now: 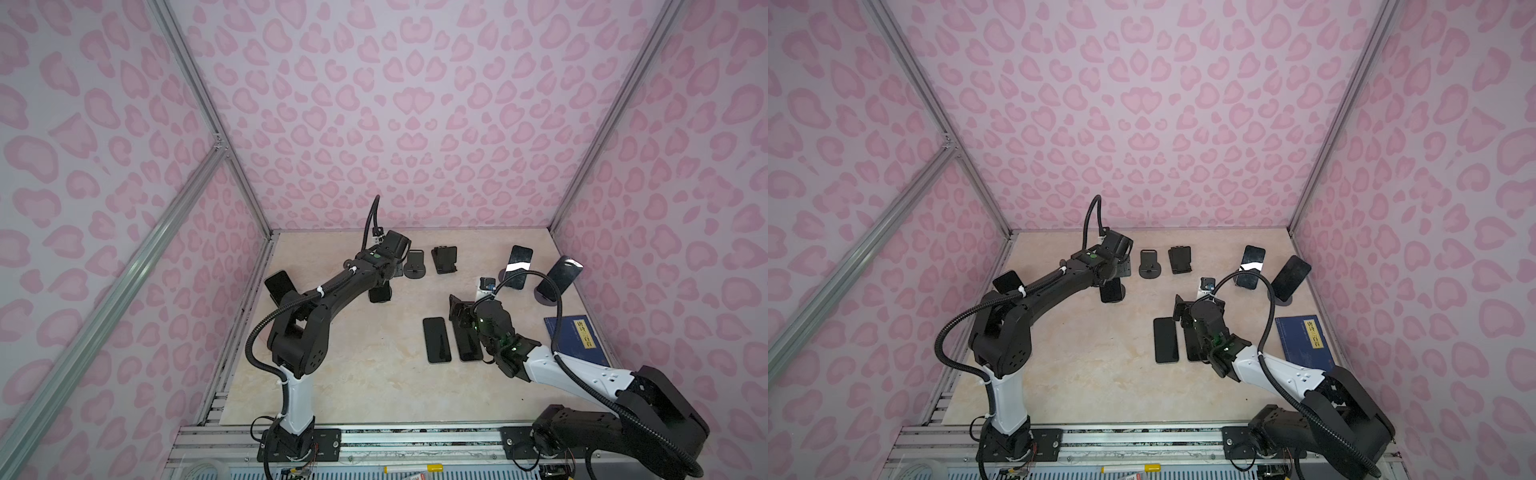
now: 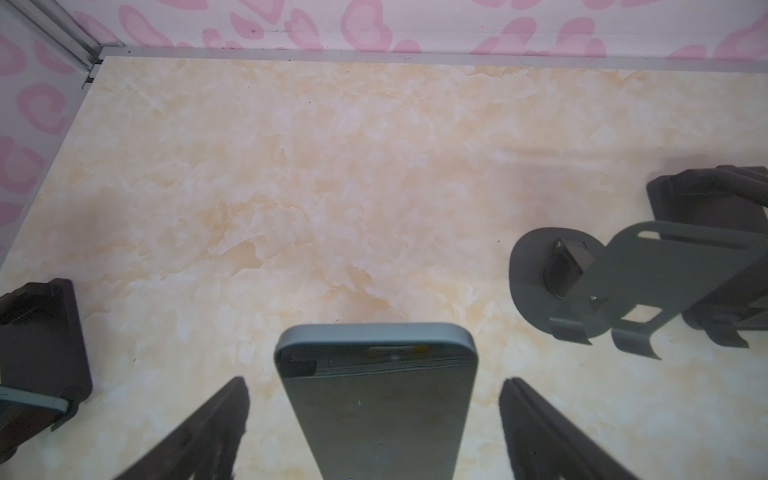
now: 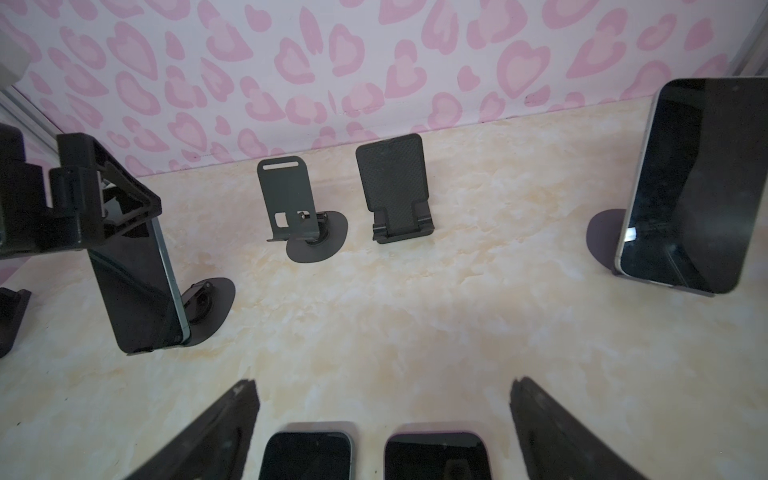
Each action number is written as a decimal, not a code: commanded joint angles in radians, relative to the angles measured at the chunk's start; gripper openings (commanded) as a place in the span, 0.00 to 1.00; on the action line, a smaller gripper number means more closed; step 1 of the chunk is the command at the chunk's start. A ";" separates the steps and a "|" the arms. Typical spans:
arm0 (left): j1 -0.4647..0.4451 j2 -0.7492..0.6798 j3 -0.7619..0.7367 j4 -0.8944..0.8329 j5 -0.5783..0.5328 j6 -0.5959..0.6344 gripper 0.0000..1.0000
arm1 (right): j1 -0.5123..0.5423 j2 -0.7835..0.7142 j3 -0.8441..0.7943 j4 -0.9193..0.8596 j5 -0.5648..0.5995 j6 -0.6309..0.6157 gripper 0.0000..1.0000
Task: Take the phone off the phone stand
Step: 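Move the left gripper over the black phone standing on a stand, then lower the left gripper onto the phone's top edge and close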
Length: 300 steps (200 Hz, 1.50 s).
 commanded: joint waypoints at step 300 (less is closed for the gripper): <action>0.012 0.062 -0.024 0.109 -0.079 -0.035 0.75 | 0.031 0.017 0.022 -0.010 0.051 -0.054 0.93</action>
